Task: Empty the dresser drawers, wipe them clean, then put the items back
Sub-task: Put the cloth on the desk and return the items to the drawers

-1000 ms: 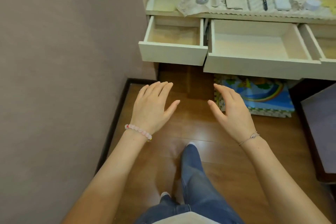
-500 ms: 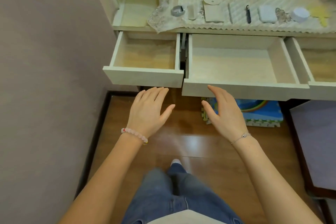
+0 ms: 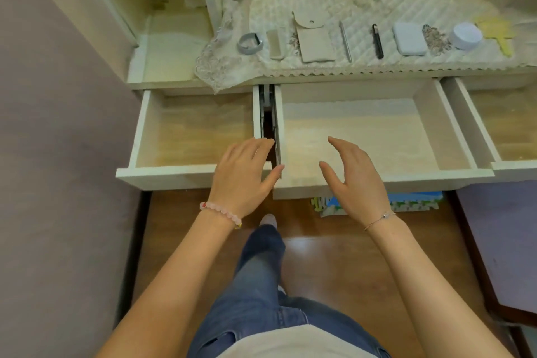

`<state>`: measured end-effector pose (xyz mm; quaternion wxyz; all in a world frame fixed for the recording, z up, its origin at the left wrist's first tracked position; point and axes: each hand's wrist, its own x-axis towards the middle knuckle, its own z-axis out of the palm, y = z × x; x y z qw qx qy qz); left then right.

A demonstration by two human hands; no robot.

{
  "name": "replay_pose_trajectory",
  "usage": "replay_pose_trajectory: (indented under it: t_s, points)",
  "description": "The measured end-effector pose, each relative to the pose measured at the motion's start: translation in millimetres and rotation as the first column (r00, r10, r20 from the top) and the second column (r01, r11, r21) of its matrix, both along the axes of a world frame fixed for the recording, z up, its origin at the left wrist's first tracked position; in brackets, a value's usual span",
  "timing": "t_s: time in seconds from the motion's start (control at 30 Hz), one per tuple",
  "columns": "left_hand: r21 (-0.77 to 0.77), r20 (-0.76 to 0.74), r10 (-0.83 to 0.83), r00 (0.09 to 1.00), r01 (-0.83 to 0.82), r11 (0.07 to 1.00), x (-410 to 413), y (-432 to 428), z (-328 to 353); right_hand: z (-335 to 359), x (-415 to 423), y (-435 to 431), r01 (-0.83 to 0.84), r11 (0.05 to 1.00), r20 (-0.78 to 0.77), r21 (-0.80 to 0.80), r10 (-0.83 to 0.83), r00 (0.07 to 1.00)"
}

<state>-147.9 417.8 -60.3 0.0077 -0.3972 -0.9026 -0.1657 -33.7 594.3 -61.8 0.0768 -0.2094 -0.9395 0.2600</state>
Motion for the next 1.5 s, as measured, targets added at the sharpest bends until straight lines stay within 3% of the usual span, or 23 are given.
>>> replay_pose_trajectory:
  t_s: [0.23, 0.6, 1.0, 1.17, 1.27, 1.37, 1.5]
  points:
    - [-0.062, 0.024, -0.061, 0.998, 0.063, 0.996, -91.6, 47.8, -7.3, -2.1, -83.6, 39.9, 0.053, 0.999, 0.019, -0.003, -0.053, 0.998]
    - [-0.025, 0.018, -0.099, 0.995, 0.1, 0.995, -171.8, 104.8, -8.9, -6.2, -157.9, 91.9, 0.103, 0.994, -0.006, -0.031, -0.103, 0.995]
    - [-0.019, 0.12, 0.002, 0.993, 0.0, 1.0, -213.1, 158.7, -33.0, -23.6, -215.3, 157.5, 0.019, 0.997, -0.005, -0.073, -0.02, 1.0]
    - [0.056, 0.195, 0.06, 0.979, -0.073, 0.996, -217.7, 181.3, -48.7, -37.6, -228.5, 182.8, 0.033, 0.991, 0.023, -0.127, -0.03, 0.999]
    - [0.134, 0.37, 0.101, 0.924, -0.161, 0.978, -220.9, 205.6, -56.5, -45.4, -237.2, 206.5, 0.112, 0.979, 0.023, -0.173, -0.109, 0.994]
    - [0.191, 0.601, 0.171, 0.781, -0.348, 0.918, -225.5, 235.9, -61.6, -51.8, -248.1, 233.6, 0.26, 0.942, 0.024, -0.212, -0.261, 0.965]
    - [0.183, 0.703, 0.267, 0.659, -0.531, 0.827, -234.0, 264.1, -68.5, -62.9, -262.2, 258.9, 0.397, 0.881, 0.066, -0.257, -0.394, 0.917]
